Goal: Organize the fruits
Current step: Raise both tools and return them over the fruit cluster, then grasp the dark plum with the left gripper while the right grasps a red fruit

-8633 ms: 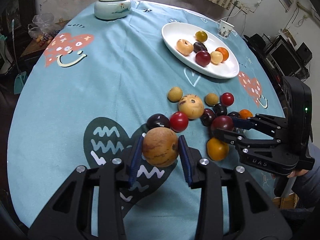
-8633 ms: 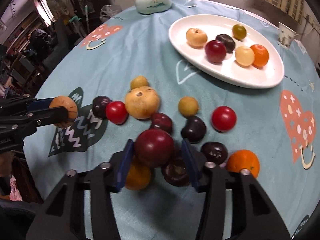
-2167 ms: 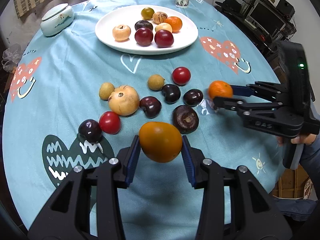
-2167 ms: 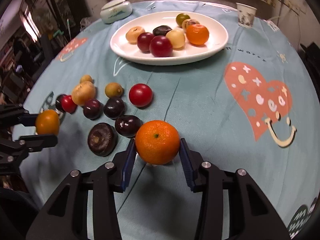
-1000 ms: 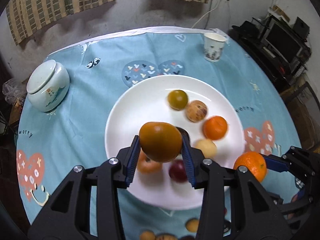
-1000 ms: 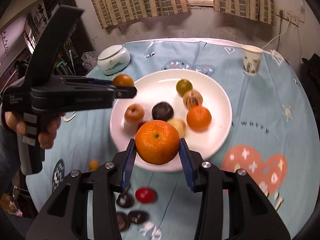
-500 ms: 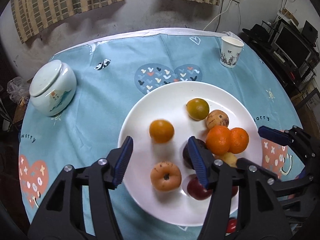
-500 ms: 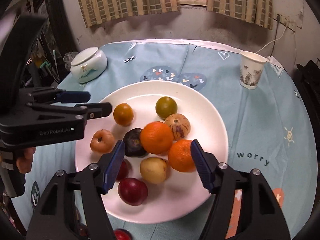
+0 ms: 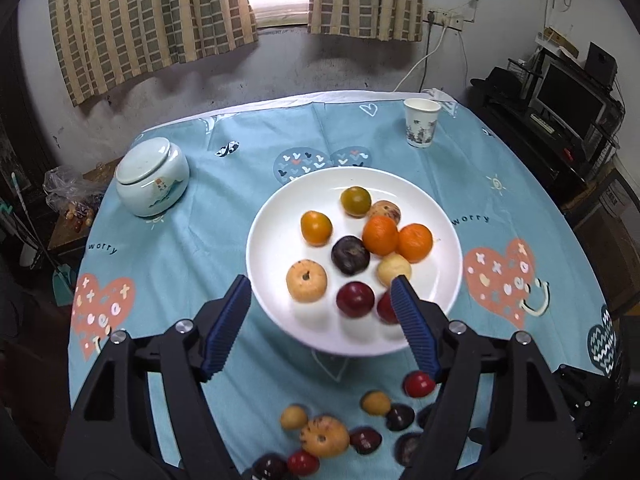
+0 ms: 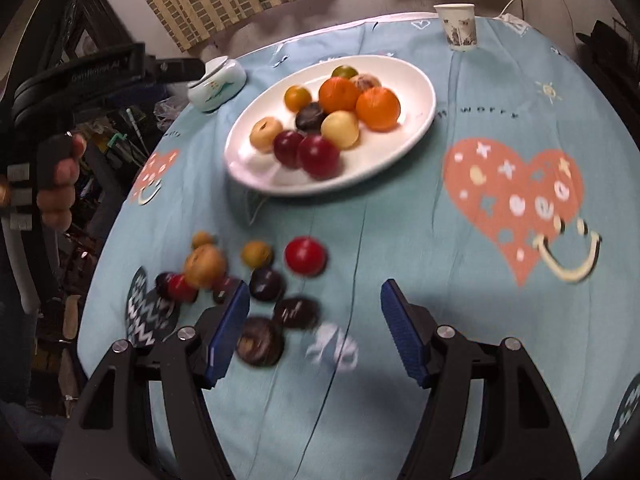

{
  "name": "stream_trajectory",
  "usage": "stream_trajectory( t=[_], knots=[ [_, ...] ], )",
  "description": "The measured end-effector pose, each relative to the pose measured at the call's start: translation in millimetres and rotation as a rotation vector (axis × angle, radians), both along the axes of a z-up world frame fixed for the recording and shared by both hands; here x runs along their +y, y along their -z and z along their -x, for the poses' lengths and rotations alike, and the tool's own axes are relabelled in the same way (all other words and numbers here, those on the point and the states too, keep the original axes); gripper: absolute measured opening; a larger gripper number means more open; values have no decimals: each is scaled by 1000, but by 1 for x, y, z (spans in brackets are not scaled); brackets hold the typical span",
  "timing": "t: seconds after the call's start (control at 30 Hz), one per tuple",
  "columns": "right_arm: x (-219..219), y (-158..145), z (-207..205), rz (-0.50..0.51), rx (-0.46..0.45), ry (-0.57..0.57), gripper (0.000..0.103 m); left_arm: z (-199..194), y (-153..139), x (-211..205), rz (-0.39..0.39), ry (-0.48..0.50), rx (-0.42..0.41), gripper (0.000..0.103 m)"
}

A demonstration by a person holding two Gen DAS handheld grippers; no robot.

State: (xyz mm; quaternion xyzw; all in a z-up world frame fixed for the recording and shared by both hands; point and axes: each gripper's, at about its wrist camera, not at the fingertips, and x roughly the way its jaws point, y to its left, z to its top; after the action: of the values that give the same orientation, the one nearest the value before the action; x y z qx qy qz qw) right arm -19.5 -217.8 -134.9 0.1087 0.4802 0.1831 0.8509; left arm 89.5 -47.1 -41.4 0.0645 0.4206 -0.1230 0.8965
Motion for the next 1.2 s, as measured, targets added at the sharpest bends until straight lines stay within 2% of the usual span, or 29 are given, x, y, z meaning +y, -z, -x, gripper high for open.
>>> stream_trajectory(
  t=[0.17, 0.33, 0.4, 0.53, 0.7, 0.83, 0.93, 1.03, 1.2],
  knots=[
    [1, -11, 24, 1, -37, 21, 69, 34, -16, 2, -13, 5, -40, 75],
    [5, -19, 42, 56, -78, 11, 69, 64, -19, 42, 11, -67, -55, 80],
    [6, -16, 48, 67, -89, 0, 69, 74, -11, 64, 17, -115, -31, 80],
    [9, -1, 54, 52, -39, 0, 69, 97, 18, 109, -4, -196, 28, 80],
    [31, 8, 59, 125, -9, -77, 69, 124, 48, 136, -16, -221, 99, 79],
    [43, 10, 58, 131, -9, -118, 69, 141, 67, 135, -18, -179, 127, 79],
    [52, 14, 57, 135, 12, -138, 69, 151, 82, 115, -84, -76, 98, 80],
    [59, 17, 60, 143, 25, -158, 69, 149, 99, 105, -78, -19, 119, 79],
    [62, 24, 65, 158, 53, -156, 69, 132, 122, 106, -73, 5, 125, 79]
  ],
)
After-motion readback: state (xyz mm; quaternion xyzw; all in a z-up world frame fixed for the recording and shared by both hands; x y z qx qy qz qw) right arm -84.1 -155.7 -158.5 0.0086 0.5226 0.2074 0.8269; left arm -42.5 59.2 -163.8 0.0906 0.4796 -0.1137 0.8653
